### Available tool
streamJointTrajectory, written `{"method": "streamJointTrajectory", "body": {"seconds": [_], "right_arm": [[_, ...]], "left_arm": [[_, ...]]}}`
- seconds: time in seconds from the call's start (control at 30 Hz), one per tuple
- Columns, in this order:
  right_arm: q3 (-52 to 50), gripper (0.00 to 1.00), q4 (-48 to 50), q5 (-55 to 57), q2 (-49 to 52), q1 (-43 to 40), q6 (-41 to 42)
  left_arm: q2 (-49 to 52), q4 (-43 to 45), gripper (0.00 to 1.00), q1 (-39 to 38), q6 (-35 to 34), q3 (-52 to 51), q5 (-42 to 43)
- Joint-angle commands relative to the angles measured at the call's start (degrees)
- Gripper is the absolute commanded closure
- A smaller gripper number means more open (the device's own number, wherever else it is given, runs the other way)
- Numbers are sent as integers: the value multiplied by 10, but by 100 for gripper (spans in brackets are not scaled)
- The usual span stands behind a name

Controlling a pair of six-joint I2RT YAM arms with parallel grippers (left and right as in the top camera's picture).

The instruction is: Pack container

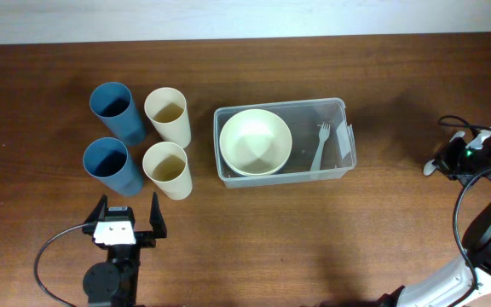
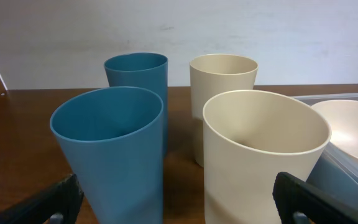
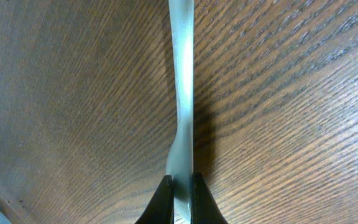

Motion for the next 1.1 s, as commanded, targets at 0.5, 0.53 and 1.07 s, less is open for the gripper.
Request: {"method": "streamJointTrajectory", "body": {"seconds": [0.5, 0.53, 1.07], "right_arm": [[-3, 96, -50, 261, -16, 87, 15], [-3, 96, -50, 268, -16, 91, 15], [-3, 90, -37, 328, -16, 155, -21]], "left_arm": [[-3, -3, 0, 3, 11, -2, -2], [-3, -3, 0, 3, 11, -2, -2], [-3, -3, 0, 3, 11, -2, -2]]}}
